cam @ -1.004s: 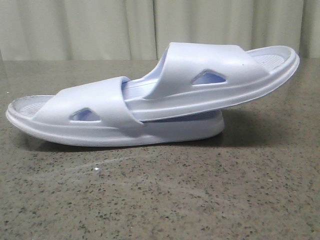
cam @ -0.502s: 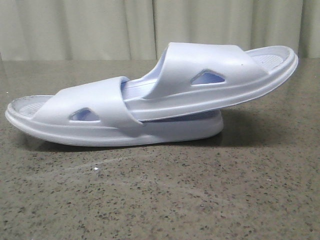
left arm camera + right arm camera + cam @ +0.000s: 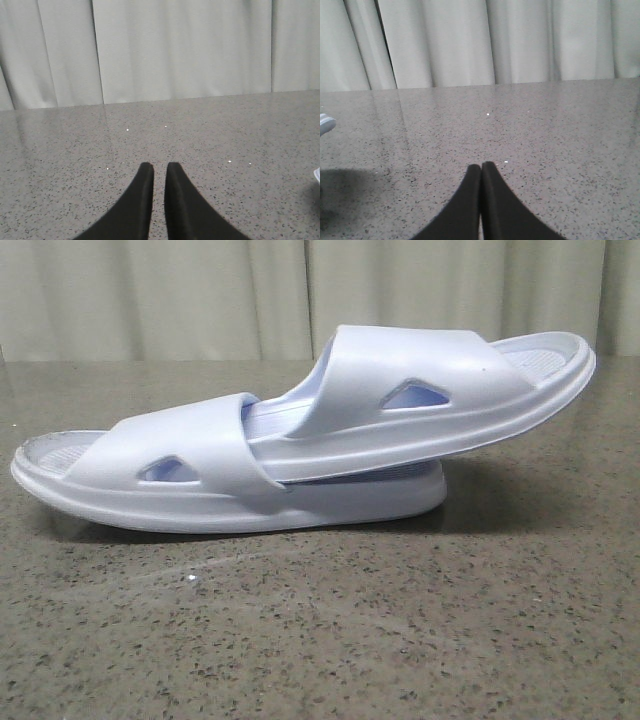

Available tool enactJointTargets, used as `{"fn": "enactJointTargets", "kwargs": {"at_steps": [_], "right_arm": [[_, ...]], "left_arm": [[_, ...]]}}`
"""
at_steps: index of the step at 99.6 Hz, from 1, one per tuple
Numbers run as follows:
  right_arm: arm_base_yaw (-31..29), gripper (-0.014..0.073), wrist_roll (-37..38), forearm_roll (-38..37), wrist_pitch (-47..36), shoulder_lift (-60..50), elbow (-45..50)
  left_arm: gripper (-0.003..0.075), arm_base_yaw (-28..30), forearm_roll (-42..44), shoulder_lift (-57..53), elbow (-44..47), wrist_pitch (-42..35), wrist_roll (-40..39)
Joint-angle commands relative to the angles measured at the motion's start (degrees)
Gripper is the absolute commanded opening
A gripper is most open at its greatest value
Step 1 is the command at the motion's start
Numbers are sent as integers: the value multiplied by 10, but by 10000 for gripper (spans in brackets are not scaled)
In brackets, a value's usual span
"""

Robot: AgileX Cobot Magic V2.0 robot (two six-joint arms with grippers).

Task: Insert blue slippers together front up

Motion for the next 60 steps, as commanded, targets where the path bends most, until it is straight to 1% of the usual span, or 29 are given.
{"fn": "enactJointTargets", "kwargs": {"at_steps": [1,60], "right_arm": [[0,-107,2,-3,-45,-11,13],[0,-107,2,4,-46,-11,13]], "left_arm": [[16,1,-4,-6,5,-47,-7],[16,1,-4,-6,5,-47,-7]]}}
